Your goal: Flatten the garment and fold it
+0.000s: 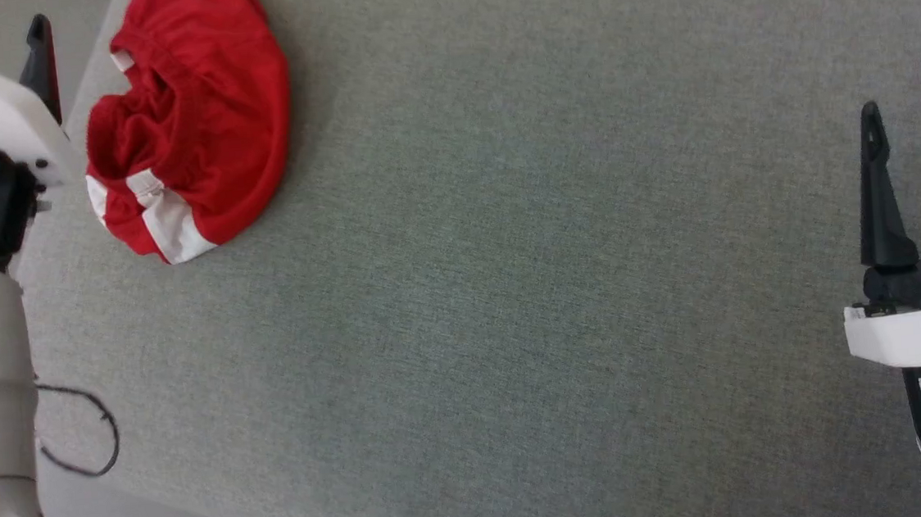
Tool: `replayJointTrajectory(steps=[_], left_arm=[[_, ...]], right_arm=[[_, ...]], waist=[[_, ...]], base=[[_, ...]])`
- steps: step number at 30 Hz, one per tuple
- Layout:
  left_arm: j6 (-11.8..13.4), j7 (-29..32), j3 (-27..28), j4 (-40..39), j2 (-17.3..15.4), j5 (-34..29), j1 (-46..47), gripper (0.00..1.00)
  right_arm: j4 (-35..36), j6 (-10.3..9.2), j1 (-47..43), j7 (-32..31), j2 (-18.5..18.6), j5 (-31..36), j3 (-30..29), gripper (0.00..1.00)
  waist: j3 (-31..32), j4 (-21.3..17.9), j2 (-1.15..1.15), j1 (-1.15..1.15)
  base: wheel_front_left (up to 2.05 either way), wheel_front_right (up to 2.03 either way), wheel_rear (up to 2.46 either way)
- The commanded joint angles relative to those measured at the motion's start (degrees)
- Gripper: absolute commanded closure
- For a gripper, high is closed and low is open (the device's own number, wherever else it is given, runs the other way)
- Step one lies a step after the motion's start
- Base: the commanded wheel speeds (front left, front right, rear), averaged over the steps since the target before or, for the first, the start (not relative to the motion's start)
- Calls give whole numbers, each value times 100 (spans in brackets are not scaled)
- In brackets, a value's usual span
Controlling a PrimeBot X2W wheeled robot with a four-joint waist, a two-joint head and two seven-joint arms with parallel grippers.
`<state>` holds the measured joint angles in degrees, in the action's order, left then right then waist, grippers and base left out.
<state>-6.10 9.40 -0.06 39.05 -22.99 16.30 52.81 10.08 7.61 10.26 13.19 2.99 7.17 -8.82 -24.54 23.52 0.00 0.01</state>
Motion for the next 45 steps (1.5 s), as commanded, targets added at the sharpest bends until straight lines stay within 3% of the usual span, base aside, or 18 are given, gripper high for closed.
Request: replayJointTrajectory(steps=[1,9,14,19,26,27,28,35,45], left_arm=[[-38,92,-55,112,-65,67,181,0],[-116,1874,-1093,475,-467,1320,709,0],[-137,2585,-1565,450,-758,2165,618,0],[-138,2949,-2116,414,-893,2463,364,0],[-138,2986,-2636,503,-915,2776,187,0],[-138,2947,-2684,519,-961,2776,197,62],[-138,2913,-2740,533,-1017,2764,214,100],[-138,2418,-3023,309,-1380,2709,535,100],[-138,1955,-3761,-822,-1692,2639,1168,100]], right_arm=[[54,-11,95,48,-9,44,-9,0],[206,-12,342,143,-11,134,42,0],[272,-12,459,181,-12,144,104,0],[275,-12,507,181,-12,169,149,0],[205,-12,523,181,-12,182,226,0],[188,-12,513,181,-12,168,239,0],[171,-12,501,181,-12,148,252,0],[40,-12,305,181,-12,-94,260,0],[-124,-12,-120,181,-12,-531,179,0]], waist=[[-286,-92,0,-1],[-789,-332,0,-1],[-988,-466,0,-1],[-1077,-537,0,-1],[-981,-577,0,-1],[-931,-579,0,-1],[-868,-583,0,-1],[-184,-560,0,-1],[791,-690,0,-1]], base=[[0,0,0],[0,0,0],[0,0,0],[0,0,0],[0,0,0],[0,0,0],[0,0,0],[0,0,0],[0,0,0]])
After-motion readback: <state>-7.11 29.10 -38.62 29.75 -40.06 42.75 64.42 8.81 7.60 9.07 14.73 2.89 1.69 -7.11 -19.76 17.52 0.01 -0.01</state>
